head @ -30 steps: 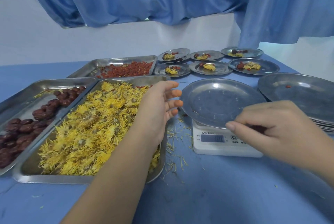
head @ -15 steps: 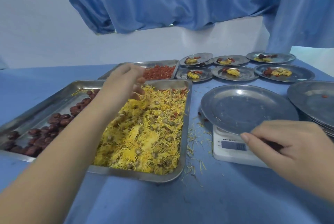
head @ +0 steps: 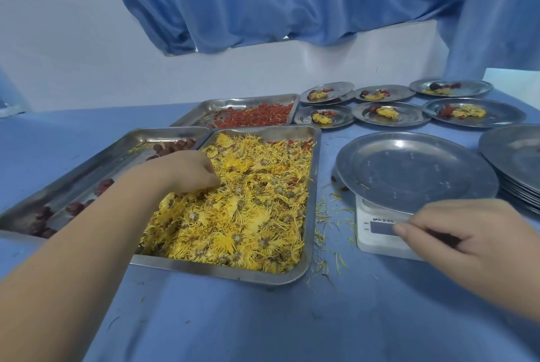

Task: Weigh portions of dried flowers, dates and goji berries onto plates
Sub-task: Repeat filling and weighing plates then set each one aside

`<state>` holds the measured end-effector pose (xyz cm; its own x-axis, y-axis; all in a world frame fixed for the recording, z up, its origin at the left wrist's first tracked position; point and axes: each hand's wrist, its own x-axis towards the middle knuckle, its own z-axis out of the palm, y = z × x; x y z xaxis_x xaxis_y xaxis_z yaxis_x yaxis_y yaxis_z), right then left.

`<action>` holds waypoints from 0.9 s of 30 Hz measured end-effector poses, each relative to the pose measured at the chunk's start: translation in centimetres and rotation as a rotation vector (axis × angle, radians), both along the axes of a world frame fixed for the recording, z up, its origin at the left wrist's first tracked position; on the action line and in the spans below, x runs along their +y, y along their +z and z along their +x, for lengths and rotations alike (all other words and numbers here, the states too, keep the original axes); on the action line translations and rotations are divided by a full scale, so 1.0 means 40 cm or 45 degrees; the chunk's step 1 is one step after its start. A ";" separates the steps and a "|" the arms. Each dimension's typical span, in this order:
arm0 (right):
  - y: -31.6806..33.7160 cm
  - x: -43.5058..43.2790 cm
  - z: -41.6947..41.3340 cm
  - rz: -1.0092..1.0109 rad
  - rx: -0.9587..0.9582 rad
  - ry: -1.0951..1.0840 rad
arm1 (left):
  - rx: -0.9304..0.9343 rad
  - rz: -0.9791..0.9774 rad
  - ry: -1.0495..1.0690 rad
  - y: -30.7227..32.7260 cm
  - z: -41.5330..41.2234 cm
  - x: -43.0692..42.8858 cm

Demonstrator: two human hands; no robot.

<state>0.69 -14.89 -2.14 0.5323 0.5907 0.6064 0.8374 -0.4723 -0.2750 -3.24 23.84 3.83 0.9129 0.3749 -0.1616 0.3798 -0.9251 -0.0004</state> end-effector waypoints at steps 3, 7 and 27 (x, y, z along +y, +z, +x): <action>0.002 0.002 -0.002 0.011 0.009 0.004 | -0.016 -0.054 -0.016 0.003 -0.006 0.005; 0.008 0.004 -0.007 0.011 -0.018 0.011 | -0.180 -0.196 0.028 0.008 -0.017 0.015; 0.030 -0.020 0.015 0.062 0.014 -0.067 | -0.812 -1.314 -0.205 0.008 0.058 -0.165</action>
<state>1.29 -15.71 -0.93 0.5685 0.5317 0.6277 0.8087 -0.5014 -0.3076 -0.92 17.25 4.15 0.9614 0.2109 0.1769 -0.0750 -0.4177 0.9055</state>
